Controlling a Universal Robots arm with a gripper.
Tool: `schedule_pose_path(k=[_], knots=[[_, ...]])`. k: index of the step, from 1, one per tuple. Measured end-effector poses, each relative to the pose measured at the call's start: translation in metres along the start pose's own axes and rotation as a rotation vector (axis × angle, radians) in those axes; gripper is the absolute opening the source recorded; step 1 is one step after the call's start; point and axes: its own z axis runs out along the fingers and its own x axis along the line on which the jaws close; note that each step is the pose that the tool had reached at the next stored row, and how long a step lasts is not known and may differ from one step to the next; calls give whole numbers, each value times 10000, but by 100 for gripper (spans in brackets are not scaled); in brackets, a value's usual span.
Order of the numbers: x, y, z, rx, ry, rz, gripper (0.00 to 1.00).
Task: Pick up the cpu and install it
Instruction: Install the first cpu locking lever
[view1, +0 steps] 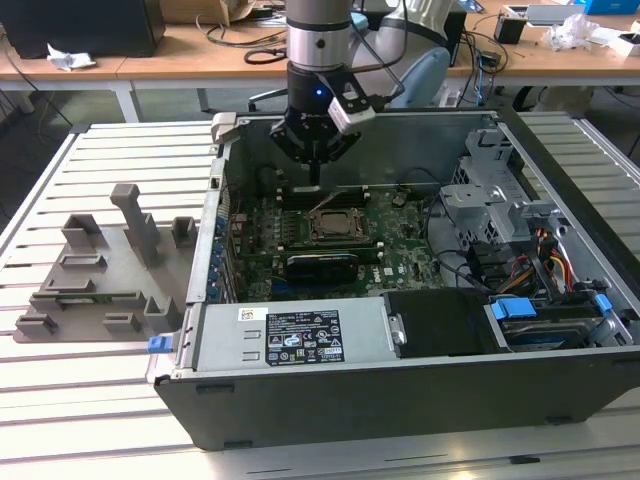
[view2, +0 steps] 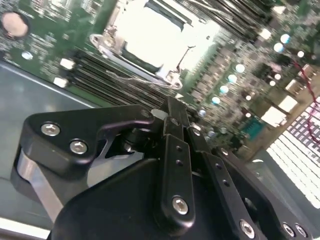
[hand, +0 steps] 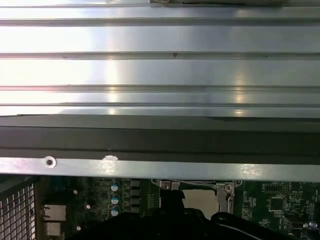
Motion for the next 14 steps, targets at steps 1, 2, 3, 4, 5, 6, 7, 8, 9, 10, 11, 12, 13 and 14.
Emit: schedule_pose_path(k=[1, 2, 3, 4, 5, 6, 7, 8, 9, 10, 11, 12, 13, 14], knots=[[-5, 0, 0, -1, 7, -1, 11], [-5, -1, 0, 0, 8, -1, 11], [-5, 0, 0, -1, 8, 0, 11], [-5, 0, 0, 0, 8, 0, 11], [-5, 0, 0, 0, 8, 0, 11], [-5, -1, 2, -17, 9, -2, 11], [-5, -6, 5, -106, 8, -5, 11], [-5, -18, 7, -245, 7, -8, 11], [-5, -52, 15, -407, 6, -11, 11], [-5, -83, 23, -461, 5, -30, 11], [-6, -91, 28, -462, 2, -68, 11], [-6, -93, 34, -460, -1, -190, 11], [-11, -93, 43, -448, -13, -517, 11], [-15, -92, 46, -444, -17, -656, 11]])
